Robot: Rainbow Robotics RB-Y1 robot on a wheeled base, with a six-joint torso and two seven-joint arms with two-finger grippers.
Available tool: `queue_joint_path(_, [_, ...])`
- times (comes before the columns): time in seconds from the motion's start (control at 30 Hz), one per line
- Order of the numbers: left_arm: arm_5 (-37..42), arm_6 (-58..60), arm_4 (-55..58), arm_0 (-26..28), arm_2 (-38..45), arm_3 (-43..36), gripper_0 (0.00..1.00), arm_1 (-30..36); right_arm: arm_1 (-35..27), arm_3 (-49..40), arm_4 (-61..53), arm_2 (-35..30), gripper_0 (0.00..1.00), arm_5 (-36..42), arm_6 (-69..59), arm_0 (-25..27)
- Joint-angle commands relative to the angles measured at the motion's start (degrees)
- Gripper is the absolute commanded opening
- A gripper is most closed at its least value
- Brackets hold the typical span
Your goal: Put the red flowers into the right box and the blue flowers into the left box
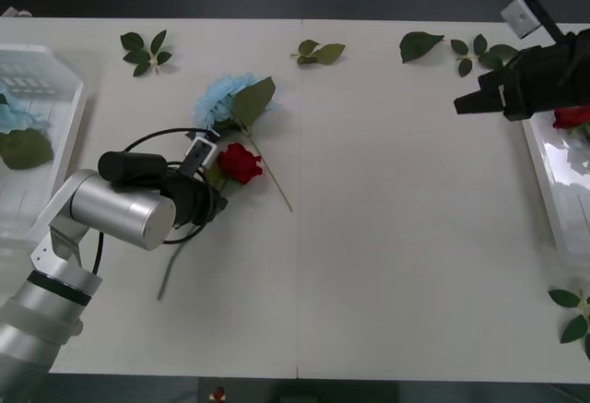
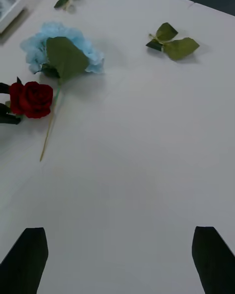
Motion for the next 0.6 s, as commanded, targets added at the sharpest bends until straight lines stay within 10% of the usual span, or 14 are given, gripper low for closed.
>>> queue_joint_path(0.03, [-0.2,-3.2,-0.7,-1.3,-0.2,0.2,0.24,-1.5,-0.7,-4.6,-2.6,-1.4,0.86,-4.7,5.0,4.4])
queue_joint_path(0.1, [-0.2,-3.1,-0.6,-1.3,-0.2,0.2,0.00,-1.5,0.2,-5.7,-2.9,-1.4,0.86,-5.7,6.9,5.8])
queue_joint_path(0.6, [-0.1,-1.5,8.6,0.9,2.2,-8.0,0.00,3.7,2.6,-10.9,-3.8,-3.5,0.86,-5.7,21.1,6.7])
